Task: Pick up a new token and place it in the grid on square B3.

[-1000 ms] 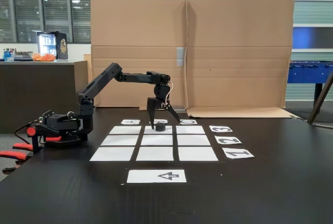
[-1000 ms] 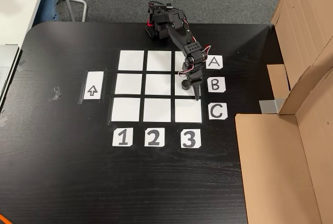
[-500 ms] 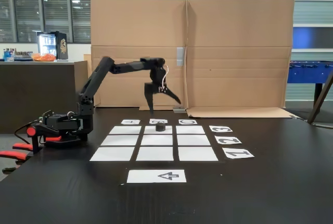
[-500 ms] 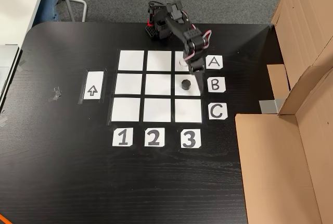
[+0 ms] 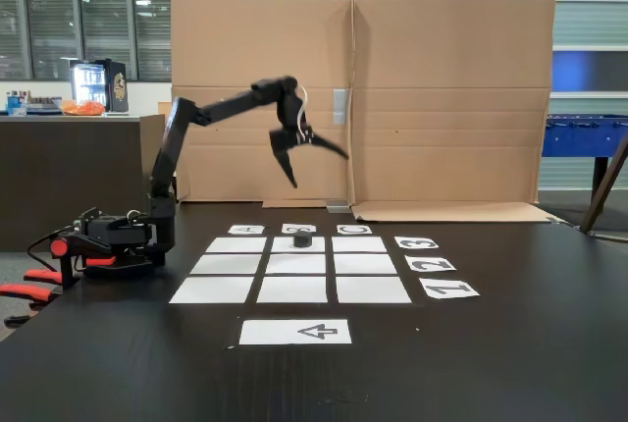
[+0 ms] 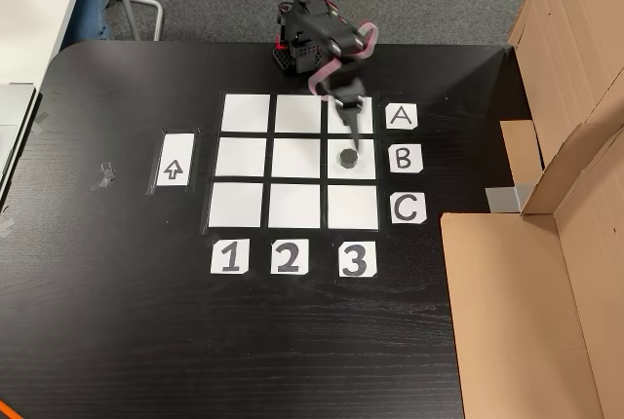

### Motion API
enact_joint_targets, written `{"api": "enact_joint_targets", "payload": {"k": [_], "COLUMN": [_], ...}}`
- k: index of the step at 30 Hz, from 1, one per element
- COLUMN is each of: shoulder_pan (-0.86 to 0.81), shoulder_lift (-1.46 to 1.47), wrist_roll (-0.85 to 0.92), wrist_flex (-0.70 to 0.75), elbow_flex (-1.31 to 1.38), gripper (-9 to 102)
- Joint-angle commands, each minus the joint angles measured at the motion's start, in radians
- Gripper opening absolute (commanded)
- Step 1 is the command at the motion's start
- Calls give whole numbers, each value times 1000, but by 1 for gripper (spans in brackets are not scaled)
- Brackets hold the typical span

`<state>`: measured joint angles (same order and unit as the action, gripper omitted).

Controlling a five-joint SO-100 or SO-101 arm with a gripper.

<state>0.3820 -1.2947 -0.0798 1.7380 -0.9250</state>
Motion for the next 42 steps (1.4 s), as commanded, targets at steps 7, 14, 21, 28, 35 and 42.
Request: {"api": "enact_joint_targets", "payload": {"k": [7, 14, 21, 28, 35, 42], "shoulder_pan": [-202, -413, -686, -937, -1169, -1391], "shoulder_lift": [-247, -387, -497, -667, -819, -905], "wrist_roll": [80, 164, 247, 302, 382, 462], "wrist_flex": [2, -5, -61, -210, -299, -354], "elbow_flex": [-91, -187, -324, -583, -785, -928], "gripper": [58, 58, 58, 58, 58, 59]}}
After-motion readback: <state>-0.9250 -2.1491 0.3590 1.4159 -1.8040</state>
